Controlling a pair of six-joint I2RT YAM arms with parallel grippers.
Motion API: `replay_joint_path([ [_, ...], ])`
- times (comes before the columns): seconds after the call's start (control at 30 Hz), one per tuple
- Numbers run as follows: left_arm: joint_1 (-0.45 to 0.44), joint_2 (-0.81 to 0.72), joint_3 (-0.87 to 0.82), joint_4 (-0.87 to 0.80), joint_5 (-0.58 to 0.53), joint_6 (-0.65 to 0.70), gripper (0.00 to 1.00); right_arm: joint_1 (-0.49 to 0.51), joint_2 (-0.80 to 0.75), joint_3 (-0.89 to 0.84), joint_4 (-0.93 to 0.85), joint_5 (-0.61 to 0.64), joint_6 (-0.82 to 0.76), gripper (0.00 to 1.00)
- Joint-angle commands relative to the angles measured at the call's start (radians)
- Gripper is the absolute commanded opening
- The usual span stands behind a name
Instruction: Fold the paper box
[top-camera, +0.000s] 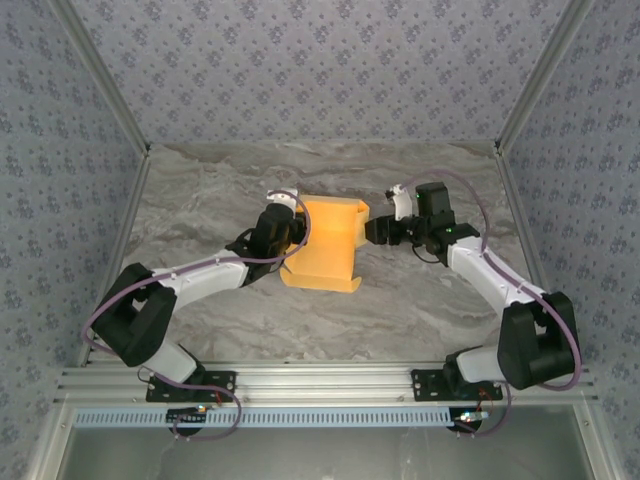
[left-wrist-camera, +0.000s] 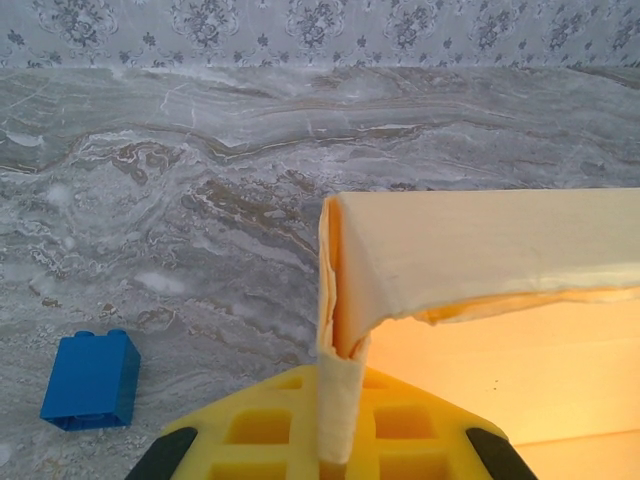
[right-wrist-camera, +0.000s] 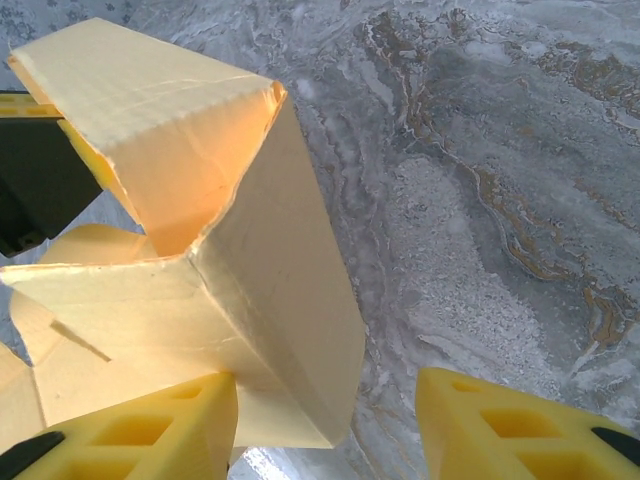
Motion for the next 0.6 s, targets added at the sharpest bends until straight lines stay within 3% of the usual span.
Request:
replay_joint_path([
  [0.0,0.000,-0.038,-0.003,0.031,0.026,-0.017,0.00,0.006,0.016,0.049,0.005,0.001,-0.025,0.51],
  [0.57,-0.001,-0.046,-0.006,0.030,0.041,-0.019,0.00,0.045,0.094,0.110,0.020,0.044,-0.039,0.49],
])
